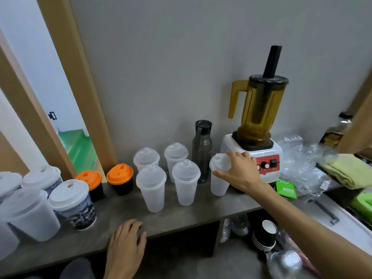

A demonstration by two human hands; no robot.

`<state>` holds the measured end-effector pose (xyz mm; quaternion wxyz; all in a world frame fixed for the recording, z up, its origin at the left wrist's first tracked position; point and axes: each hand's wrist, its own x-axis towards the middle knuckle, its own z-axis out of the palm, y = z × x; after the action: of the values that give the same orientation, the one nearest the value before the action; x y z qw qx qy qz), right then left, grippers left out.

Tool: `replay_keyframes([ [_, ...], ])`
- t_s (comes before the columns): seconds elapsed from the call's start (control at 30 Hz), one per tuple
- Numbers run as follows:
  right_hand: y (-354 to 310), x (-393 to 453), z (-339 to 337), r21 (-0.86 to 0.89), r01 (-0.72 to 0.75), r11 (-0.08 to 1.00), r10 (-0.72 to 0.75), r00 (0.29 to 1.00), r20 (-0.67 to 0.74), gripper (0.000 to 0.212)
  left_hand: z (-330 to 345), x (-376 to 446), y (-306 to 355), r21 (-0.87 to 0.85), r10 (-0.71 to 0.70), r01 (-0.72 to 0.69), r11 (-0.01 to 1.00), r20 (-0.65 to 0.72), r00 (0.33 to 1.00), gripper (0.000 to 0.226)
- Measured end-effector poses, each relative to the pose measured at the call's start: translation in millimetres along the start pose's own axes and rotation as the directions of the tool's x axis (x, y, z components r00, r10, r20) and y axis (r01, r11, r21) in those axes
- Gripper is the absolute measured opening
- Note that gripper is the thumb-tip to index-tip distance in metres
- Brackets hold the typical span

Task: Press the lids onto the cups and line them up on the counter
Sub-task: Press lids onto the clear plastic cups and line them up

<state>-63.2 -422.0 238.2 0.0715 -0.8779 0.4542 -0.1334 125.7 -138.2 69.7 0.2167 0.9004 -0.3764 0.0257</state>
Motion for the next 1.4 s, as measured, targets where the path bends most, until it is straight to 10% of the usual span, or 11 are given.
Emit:
replay_keyframes([
  [0.27, 6.7, 8.9, 15.7, -0.061, 0.053, 0.997, -0.053, 0.999, 0.014, 0.08, -4.8, -7.1, 0.1, -0.03, -0.02, 0.021, 0.999, 0.037, 0.999, 0.039],
  [0.53, -30.9, -61.1, 28.8, 0.318, 0.272, 0.908, -0.194, 0.947, -0.256, 0.047, -14.6, -37.9, -19.1, -0.123, 0.036, -0.047, 0.991, -0.084, 0.996, 0.031],
  [0.87, -176.0, -176.9, 159.4, 0.479, 0.487, 0.731, -0.633, 0.745, 0.209, 0.025, -55.7, -121.7, -155.8, -0.004, -0.177, 0.177, 0.984, -0.072, 0.982, 0.026],
  [1.13, -291.6, -167.0, 281.1, 0.264, 0.348, 0.9, -0.432, 0.622, 0.653, 0.07, -32.2, -79.7, -223.5, 0.206, -0.219, 0.174, 0.963, 0.218, 0.951, 0.052],
  [1.4, -316.8, -163.0, 362.7, 0.249, 0.214, 0.945, -0.327, 0.546, 0.771, 0.073, 10.5, -50.7, -254.3, 0.286, -0.215, 0.104, 0.953, 0.393, 0.894, 0.051],
])
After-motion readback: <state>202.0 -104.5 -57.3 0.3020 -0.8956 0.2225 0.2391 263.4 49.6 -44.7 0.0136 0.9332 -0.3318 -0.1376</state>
